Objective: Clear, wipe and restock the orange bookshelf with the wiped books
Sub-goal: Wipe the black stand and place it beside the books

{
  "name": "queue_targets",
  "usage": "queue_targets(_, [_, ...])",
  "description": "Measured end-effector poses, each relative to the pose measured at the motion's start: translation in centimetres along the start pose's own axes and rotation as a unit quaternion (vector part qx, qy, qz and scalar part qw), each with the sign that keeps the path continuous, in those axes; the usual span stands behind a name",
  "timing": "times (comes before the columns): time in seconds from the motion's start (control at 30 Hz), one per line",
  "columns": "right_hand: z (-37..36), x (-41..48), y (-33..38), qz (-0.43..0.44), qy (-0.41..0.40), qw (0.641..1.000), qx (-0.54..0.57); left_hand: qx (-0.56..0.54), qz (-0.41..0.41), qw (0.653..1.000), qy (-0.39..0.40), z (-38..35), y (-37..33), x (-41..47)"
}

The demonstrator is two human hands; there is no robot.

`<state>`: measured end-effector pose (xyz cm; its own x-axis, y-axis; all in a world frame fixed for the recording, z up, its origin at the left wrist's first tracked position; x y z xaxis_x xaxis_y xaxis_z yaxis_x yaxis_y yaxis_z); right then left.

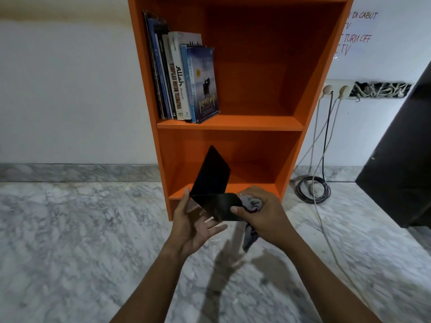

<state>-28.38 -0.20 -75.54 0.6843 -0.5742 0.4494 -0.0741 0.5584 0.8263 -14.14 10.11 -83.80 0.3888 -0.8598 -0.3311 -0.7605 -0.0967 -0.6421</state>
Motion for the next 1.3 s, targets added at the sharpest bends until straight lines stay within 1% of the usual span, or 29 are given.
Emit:
queue_targets(0.07, [-1.0,-0.1,1.2,0.041,0.007,0.999,-0.027,-0.079,-0.024,0.996,0.028,0.0,-0.5,-0.3])
queue_targets(0.13, [-1.4,-0.3,2.0,0.049,0.022,0.998,-0.023,-0.106,-0.047,0.991,0.06,0.1,-1.3,-0.6])
queue_targets(0.23, [-2.0,-0.4,2.5,-0.026,0.095,0.991,0.093,-0.083,-0.062,0.989,0.109,-0.1,-1.9,-0.8])
queue_targets(0.27, [-2.4,-0.4,2.7,-0.036,0.111,0.986,0.116,-0.066,-0.064,0.988,0.123,-0.4,-1.8,-1.0])
queue_targets(0.37, [-3.6,-0.5,3.1,-0.039,0.111,0.985,0.124,-0.028,-0.05,0.986,0.154,-1.9,-1.0,-1.6])
queue_targets(0.43, [-4.5,-0.5,3.0,-0.041,0.107,0.985,0.127,-0.017,-0.036,0.987,0.156,-2.5,-0.3,-1.9])
queue_targets(0.53, [-4.7,-0.5,2.2,-0.036,0.088,0.991,0.092,-0.027,-0.036,0.985,0.165,-2.4,-0.2,-2.0])
queue_targets(0.6, [-4.3,-0.4,0.8,-0.055,0.082,0.995,0.034,-0.037,-0.052,0.985,0.162,-2.1,-0.8,-2.1])
queue_targets(0.67, [-3.6,-0.3,-1.1,-0.076,0.075,0.993,-0.044,-0.025,-0.065,0.987,0.143,-1.7,-1.5,-2.1])
queue_targets(0.73, [-2.6,-0.2,-2.5,-0.091,0.036,0.99,-0.099,-0.003,-0.068,0.99,0.122,-1.6,-1.9,-2.2])
queue_targets(0.77, [-2.1,0.0,-2.9,-0.102,0.011,0.989,-0.104,0.004,-0.064,0.991,0.117,-1.6,-2.0,-2.3])
queue_targets(0.83, [-1.3,0.6,-2.9,-0.119,-0.028,0.988,-0.089,0.005,-0.06,0.992,0.113,-1.7,-2.5,-2.3])
queue_targets(0.9, [-0.4,1.3,-2.5,-0.127,-0.075,0.988,-0.045,-0.008,-0.064,0.991,0.121,-1.9,-3.3,-2.5])
queue_targets(0.97, [0.9,2.0,-1.5,-0.132,-0.117,0.984,0.018,-0.023,-0.067,0.986,0.148,-2.5,-4.2,-2.8])
queue_targets(1.0, [1.5,2.7,-0.9,-0.14,-0.123,0.981,0.048,-0.025,-0.066,0.983,0.169,-3.1,-4.9,-2.9])
queue_targets(1.03, [1.9,3.2,-0.4,-0.154,-0.108,0.98,0.069,-0.032,-0.063,0.98,0.188,-3.6,-5.4,-3.1])
queue_targets(1.07, [1.9,4.0,0.4,-0.169,-0.076,0.978,0.092,-0.039,-0.064,0.976,0.206,-4.4,-6.2,-3.1])
queue_targets(1.1, [1.5,4.6,1.1,-0.182,-0.023,0.975,0.127,-0.05,-0.065,0.972,0.222,-5.3,-6.8,-3.2])
queue_targets(1.17, [0.6,5.6,3.1,-0.197,0.084,0.954,0.21,-0.059,-0.066,0.965,0.248,-7.2,-8.3,-3.4])
queue_targets(1.2, [0.5,6.0,4.1,-0.195,0.104,0.951,0.215,-0.063,-0.061,0.961,0.264,-7.9,-8.9,-3.5])
queue_targets(1.23, [0.7,6.3,5.5,-0.18,0.113,0.958,0.193,-0.062,-0.056,0.956,0.282,-8.7,-9.5,-3.7])
queue_targets(1.3, [1.3,7.2,7.2,-0.16,0.113,0.968,0.157,-0.047,-0.034,0.945,0.323,-9.8,-10.7,-4.3])
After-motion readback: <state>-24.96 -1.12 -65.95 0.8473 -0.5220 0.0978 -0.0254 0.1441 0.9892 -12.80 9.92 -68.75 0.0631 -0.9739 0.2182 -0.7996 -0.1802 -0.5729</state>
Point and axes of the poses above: each hand's wrist, its own x-axis towards the middle knuckle, its own z-axis out of the back of the hand, y = z × x, the point moved 5 cm from there along x, towards the middle knuckle, and after that the axes turned 4 degrees about -y, right-handed, at the moved point
